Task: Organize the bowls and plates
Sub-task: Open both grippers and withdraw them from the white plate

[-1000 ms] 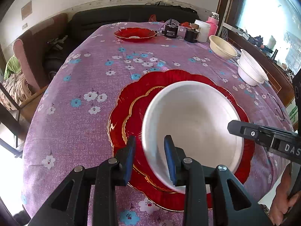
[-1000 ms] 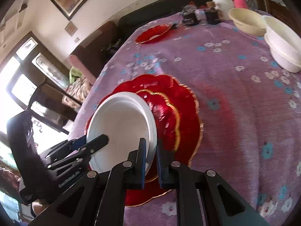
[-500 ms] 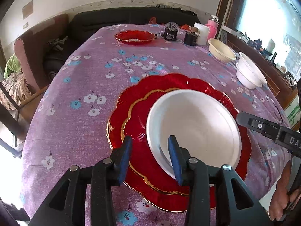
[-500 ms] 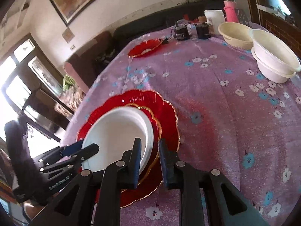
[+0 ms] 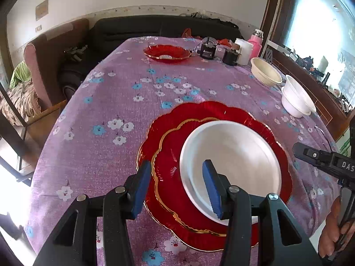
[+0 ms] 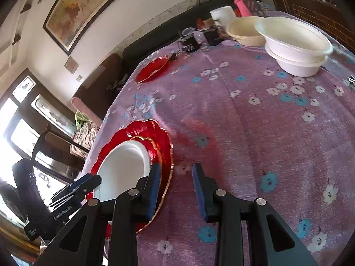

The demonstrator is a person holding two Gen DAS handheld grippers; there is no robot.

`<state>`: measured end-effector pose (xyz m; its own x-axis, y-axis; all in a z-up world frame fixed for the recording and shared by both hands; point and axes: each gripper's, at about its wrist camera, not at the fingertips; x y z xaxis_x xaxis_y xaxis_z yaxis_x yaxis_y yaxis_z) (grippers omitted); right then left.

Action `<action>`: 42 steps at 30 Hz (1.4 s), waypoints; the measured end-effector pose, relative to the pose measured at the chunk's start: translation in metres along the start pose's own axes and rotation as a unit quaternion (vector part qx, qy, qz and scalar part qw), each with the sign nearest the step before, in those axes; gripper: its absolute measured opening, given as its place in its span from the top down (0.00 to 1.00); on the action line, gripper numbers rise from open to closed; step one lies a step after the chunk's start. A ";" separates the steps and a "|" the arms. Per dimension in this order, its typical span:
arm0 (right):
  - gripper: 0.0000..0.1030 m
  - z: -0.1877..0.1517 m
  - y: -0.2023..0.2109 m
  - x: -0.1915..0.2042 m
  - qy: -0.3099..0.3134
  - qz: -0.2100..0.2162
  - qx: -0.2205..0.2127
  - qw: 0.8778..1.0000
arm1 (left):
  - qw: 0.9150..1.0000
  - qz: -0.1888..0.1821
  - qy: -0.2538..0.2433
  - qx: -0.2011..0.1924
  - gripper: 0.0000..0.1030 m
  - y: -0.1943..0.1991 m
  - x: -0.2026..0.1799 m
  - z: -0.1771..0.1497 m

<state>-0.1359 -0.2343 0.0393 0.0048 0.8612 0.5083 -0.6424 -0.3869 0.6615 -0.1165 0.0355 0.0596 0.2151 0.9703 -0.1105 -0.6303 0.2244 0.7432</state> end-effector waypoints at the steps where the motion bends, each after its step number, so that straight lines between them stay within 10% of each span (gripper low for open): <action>1: 0.68 0.000 0.001 -0.002 -0.003 0.000 0.000 1.000 | 1.000 0.000 -0.001 -0.002 0.53 0.002 -0.001 0.000; 42: 0.63 0.001 -0.015 -0.030 -0.040 -0.023 0.029 0.999 | 0.997 0.029 0.063 -0.016 0.51 0.000 0.060 0.014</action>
<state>-0.1259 -0.2544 0.0145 0.0963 0.8505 0.5170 -0.5949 -0.3673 0.7150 -0.0935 0.0925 0.0621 0.0827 0.9849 -0.1520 -0.6632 0.1683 0.7293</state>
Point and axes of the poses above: each gripper's, at about its wrist camera, not at the fingertips, and y roughly against the way its jaws point, x to its left, z to its top
